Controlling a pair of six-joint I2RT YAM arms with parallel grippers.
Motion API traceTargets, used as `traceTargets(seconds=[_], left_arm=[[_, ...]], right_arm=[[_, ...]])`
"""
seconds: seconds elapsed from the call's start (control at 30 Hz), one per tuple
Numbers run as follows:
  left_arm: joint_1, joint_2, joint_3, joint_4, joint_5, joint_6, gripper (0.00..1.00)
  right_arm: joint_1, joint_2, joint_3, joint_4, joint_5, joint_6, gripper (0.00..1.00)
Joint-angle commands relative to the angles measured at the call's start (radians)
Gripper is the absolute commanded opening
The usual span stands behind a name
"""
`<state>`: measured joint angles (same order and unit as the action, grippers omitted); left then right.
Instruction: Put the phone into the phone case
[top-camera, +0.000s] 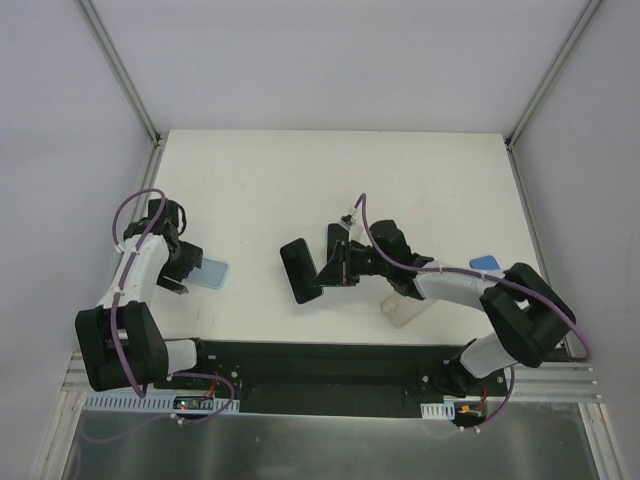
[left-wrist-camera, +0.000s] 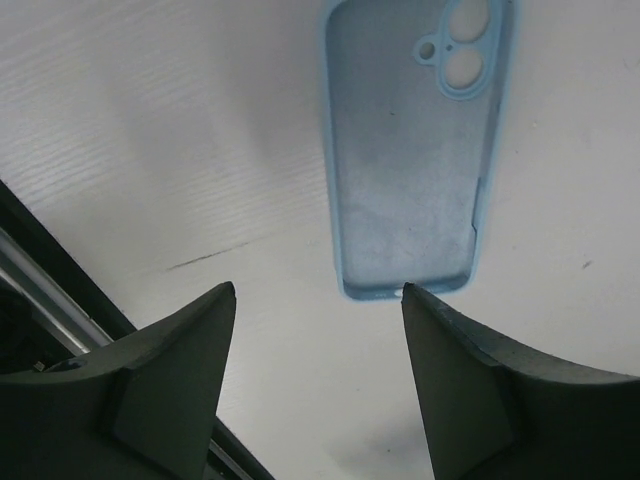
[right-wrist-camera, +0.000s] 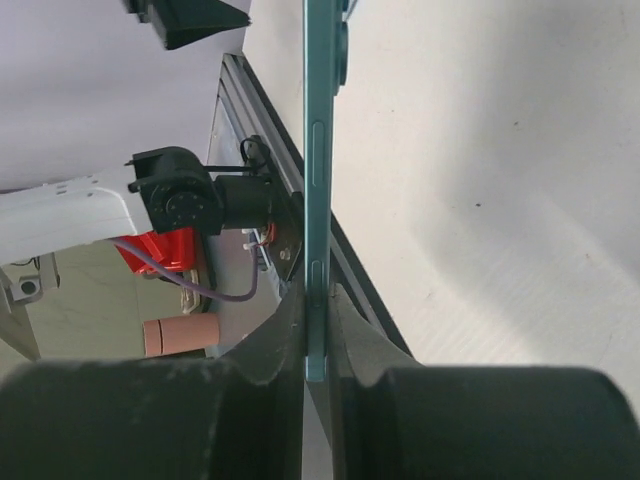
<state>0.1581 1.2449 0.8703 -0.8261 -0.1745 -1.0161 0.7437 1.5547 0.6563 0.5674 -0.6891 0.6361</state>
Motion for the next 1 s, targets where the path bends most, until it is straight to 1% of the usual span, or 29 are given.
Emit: traceTargets(seconds=[0.0,0.1,0.17,0.27,0.43,0.57,0.6,0.67,0.7,0.77,0.8,0.83,0.9,0.97], left_arm=[[0.029,0.075,-0.01,-0.034,-0.03,-0.098,0.65],[0.031,0.149,0.012,-0.025,-0.03,-0.096,0.63],[0.031,0.183,0.027,-0.019,-0.017,-0.096,0.6],[0.031,0.243,0.038,-0.007,-0.005,-0.081,0.54],[0.031,0.329,0.036,0.019,-0.01,-0.073,0.51],[0.031,0.384,0.042,0.044,0.024,-0.044,0.46],[0.031,0.392,0.044,0.045,0.032,-0.032,0.39],[0.031,0.401,0.039,0.05,0.044,-0.022,0.3],[0.031,0.399,0.035,0.053,0.049,-0.007,0.22],[0.032,0.392,0.024,0.064,0.072,0.014,0.14],[0.029,0.387,0.018,0.07,0.084,0.049,0.09],[0.029,0.381,0.006,0.082,0.099,0.068,0.0],[0.005,0.364,-0.011,0.11,0.135,0.114,0.0],[-0.025,0.357,-0.033,0.128,0.156,0.145,0.0]], right_arm=[[-0.003,-0.165,0.017,-0.145,0.048,-0.114,0.03],[0.0,-0.267,0.034,-0.248,0.086,-0.168,0.03],[0.0,-0.306,0.043,-0.299,0.115,-0.199,0.04],[0.002,-0.378,0.055,-0.394,0.144,-0.223,0.05],[0.006,-0.482,0.066,-0.451,0.168,-0.236,0.07],[0.011,-0.522,0.082,-0.5,0.18,-0.248,0.07],[0.013,-0.533,0.085,-0.506,0.184,-0.248,0.07],[0.014,-0.542,0.089,-0.526,0.203,-0.253,0.07],[0.014,-0.548,0.091,-0.532,0.212,-0.254,0.08],[0.014,-0.556,0.091,-0.547,0.235,-0.253,0.08],[0.014,-0.561,0.091,-0.554,0.244,-0.251,0.08],[0.013,-0.564,0.091,-0.56,0.252,-0.247,0.07],[0.014,-0.57,0.095,-0.563,0.269,-0.243,0.07],[0.014,-0.576,0.1,-0.604,0.292,-0.245,0.07]])
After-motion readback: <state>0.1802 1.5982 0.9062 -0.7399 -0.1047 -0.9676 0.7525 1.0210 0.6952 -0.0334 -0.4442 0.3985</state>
